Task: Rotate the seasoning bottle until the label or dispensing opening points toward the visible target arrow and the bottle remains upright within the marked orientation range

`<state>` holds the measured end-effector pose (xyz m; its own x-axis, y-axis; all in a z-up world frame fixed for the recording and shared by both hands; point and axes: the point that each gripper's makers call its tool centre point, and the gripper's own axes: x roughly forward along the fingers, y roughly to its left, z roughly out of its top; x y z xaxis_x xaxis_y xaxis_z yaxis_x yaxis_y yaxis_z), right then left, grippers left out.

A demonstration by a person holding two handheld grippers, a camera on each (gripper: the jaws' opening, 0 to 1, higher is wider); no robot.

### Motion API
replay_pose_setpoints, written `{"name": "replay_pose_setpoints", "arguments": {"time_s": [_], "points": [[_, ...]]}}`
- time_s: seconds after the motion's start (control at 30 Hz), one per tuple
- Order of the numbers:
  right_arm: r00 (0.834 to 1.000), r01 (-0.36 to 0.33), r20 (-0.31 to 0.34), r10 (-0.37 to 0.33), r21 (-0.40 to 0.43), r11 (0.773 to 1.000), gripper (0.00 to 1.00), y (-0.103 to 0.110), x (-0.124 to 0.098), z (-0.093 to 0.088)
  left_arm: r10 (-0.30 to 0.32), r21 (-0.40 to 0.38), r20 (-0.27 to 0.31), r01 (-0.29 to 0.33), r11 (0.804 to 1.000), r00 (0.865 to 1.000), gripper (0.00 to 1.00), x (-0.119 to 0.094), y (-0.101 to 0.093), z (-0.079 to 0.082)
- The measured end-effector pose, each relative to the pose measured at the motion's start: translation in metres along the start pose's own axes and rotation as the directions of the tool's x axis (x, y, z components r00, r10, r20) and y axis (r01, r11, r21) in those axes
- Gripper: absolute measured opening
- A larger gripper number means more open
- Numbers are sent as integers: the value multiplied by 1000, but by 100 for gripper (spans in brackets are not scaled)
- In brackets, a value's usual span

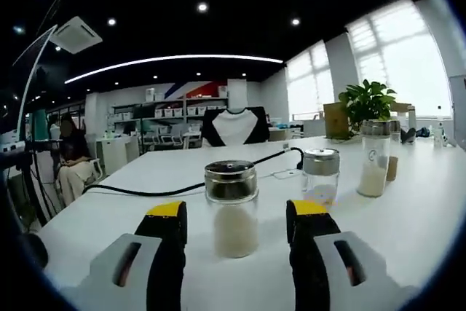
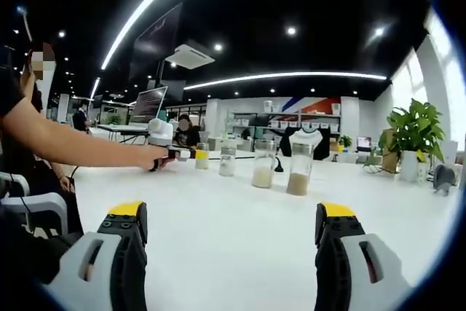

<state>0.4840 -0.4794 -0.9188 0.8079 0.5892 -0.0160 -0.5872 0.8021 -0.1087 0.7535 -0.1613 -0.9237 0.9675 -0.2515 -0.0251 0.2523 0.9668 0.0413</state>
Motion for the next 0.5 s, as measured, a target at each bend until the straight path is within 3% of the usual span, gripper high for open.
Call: {"name": "replay_pose_setpoints", "arguments": {"time_s": [0.4, 0.5], "points": [[1000, 5, 1, -5, -9, 1000, 96, -5, 0, -1, -35, -3, -43, 35, 999, 998, 47, 20, -2, -6], [1000, 0, 3, 0, -12, 1000, 96, -4, 0, -1, -19, -51, -30, 18, 999, 999, 42, 22, 4, -6]]}}
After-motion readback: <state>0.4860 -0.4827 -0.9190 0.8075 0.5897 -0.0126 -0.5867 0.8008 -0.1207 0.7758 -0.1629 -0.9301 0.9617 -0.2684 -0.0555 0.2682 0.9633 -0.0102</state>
